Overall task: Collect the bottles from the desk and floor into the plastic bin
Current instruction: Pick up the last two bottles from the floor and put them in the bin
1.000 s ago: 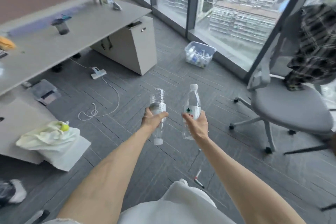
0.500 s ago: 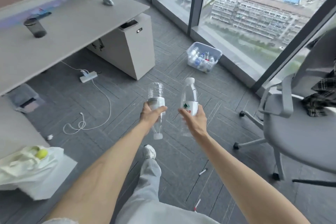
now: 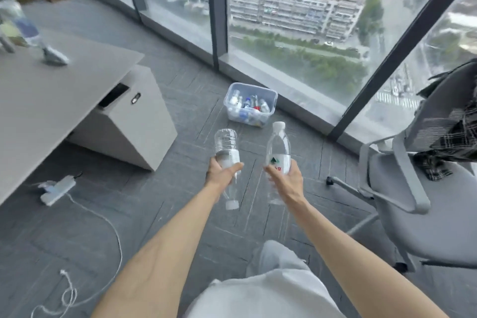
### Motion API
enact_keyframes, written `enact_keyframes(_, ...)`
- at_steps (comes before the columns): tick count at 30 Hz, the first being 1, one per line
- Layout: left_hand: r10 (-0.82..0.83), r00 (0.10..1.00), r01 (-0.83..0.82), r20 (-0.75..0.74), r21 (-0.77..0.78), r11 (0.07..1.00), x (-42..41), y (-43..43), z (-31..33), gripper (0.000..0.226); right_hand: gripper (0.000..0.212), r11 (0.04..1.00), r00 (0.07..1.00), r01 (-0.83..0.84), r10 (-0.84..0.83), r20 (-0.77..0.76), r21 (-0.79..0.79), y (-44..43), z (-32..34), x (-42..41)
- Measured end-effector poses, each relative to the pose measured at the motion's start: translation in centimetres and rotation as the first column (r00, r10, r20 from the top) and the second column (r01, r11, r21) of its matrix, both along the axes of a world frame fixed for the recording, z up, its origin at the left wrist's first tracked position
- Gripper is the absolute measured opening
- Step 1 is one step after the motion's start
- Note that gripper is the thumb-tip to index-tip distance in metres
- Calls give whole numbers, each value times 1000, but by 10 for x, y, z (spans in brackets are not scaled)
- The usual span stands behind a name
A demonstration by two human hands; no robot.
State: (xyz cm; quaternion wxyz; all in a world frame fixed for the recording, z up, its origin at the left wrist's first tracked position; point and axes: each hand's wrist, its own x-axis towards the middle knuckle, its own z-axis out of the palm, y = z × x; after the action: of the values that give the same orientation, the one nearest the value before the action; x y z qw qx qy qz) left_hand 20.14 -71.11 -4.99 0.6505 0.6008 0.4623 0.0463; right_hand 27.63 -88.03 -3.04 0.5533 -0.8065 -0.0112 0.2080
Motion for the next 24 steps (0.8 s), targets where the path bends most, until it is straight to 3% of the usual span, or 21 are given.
enact_keyframes(10,-21,997,24,-69,50,998,212,145,7,109,49,1000,995,25,-23,-94,18,146,-22,222)
enact_keyframes(15,-44,996,46,-79,33,998,297,214,12,84,53,1000,991,-8,5,-131,-22,217,-22,305)
enact_keyframes(21,-89,989,86,-117,-34,996,397,313,-23,86,53,995,987,0,-17,-163,-104,311,-54,391)
enact_keyframes(24,-156,976,145,-150,-83,986,444,365,-41,80,47,985,975,84,-112,-191,-152,358,-67,429)
